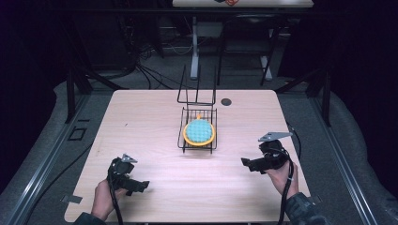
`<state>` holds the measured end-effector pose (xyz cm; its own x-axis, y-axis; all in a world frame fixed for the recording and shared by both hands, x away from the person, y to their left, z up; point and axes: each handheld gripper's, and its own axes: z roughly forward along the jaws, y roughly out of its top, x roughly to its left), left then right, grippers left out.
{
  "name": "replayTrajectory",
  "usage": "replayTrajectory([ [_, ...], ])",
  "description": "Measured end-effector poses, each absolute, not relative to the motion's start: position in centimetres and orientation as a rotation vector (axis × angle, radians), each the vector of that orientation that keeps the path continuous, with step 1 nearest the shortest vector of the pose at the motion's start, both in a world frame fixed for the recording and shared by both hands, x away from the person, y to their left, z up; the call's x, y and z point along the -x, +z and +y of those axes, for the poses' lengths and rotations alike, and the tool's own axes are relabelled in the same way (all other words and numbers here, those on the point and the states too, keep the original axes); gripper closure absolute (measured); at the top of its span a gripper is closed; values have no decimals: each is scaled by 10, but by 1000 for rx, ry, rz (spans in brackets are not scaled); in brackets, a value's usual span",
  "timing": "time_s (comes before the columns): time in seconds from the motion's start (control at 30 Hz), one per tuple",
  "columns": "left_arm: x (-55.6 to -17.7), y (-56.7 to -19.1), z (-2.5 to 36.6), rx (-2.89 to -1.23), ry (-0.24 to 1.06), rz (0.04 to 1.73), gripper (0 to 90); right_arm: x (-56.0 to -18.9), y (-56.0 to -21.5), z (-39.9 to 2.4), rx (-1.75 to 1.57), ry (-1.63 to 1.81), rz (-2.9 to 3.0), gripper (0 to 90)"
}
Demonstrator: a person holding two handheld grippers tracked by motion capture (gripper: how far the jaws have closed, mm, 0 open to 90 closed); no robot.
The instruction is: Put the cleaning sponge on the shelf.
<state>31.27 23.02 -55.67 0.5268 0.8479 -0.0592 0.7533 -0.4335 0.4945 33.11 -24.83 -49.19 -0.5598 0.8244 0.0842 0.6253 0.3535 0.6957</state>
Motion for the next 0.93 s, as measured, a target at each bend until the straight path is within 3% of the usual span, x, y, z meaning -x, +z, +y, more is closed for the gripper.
replayTrajectory([
  [0.47, -312, -556, 229, -2314, 271, 1283, 0, -342, -523, -267, -1376, 859, 2388, 112],
  [0.93, -313, -556, 229, -2305, 267, 1301, 0, -344, -525, -271, -1390, 817, 2406, 84],
])
